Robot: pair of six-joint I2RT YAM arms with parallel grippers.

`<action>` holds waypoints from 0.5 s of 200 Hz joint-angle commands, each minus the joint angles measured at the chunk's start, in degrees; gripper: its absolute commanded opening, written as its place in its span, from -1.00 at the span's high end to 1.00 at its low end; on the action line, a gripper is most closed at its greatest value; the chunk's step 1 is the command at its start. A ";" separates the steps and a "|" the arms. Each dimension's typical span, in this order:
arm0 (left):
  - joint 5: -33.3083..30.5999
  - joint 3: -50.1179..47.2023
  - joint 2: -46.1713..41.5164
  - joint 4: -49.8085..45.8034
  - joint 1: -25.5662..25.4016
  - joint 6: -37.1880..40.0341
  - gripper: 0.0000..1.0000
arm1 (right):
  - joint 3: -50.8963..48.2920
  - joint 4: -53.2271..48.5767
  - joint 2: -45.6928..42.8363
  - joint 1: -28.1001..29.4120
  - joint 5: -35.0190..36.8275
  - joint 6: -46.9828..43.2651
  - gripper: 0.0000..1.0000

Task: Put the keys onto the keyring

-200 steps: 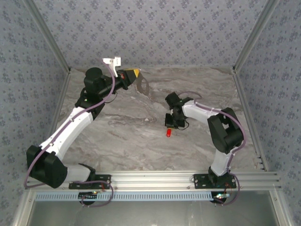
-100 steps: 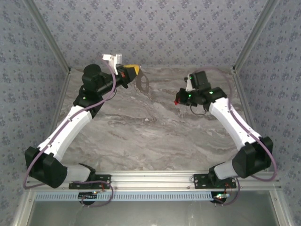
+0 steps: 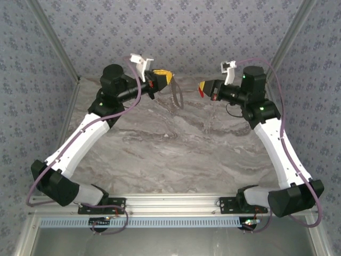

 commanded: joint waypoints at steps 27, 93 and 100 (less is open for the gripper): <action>2.07 5.26 1.11 -4.36 -1.04 5.08 1.00 | 5.86 5.29 -0.52 -0.53 -9.27 1.36 1.00; 3.59 6.99 1.94 -6.09 -1.70 7.14 1.00 | 8.51 7.39 0.91 3.03 -8.80 3.57 1.00; 3.69 7.13 1.89 -6.30 -1.80 7.32 1.00 | 8.90 7.26 1.18 3.56 -8.74 3.45 1.00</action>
